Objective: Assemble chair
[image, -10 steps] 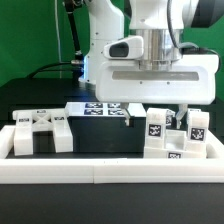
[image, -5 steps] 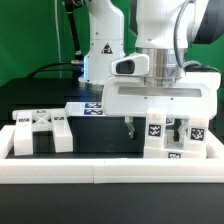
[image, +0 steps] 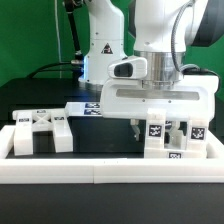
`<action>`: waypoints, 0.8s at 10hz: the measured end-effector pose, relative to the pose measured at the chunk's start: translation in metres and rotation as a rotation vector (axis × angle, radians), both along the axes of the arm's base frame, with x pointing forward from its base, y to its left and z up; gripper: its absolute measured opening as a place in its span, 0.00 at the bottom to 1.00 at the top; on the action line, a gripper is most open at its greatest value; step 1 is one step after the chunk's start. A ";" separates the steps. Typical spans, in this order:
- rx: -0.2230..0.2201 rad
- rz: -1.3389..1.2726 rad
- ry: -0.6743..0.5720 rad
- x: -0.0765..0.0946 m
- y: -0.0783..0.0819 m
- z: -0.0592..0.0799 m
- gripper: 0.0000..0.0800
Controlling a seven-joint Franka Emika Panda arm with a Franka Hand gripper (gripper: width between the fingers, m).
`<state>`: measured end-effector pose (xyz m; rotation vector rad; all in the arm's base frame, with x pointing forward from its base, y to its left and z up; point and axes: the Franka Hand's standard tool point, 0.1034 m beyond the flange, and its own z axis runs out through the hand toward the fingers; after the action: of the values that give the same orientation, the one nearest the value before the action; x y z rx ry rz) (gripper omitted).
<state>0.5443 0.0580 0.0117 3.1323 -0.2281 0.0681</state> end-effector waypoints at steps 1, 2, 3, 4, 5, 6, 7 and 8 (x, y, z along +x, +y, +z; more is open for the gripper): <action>0.000 0.000 0.000 0.000 0.000 0.000 0.41; 0.000 0.000 0.000 0.000 0.000 0.000 0.41; 0.000 0.000 0.000 0.000 0.000 0.000 0.41; 0.000 0.000 0.000 0.000 0.000 0.000 0.41; 0.001 0.003 0.004 0.001 -0.006 0.004 0.41; 0.007 -0.007 0.014 0.001 -0.013 0.013 0.41; 0.017 -0.016 0.023 0.001 -0.018 0.026 0.41; 0.023 -0.020 0.024 0.001 -0.024 0.037 0.41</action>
Offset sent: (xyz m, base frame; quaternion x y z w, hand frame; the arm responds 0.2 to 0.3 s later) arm 0.0000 0.0000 0.0000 0.0000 0.0000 0.0000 1.0000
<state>0.5454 0.0340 0.0486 3.1515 -0.2614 0.0278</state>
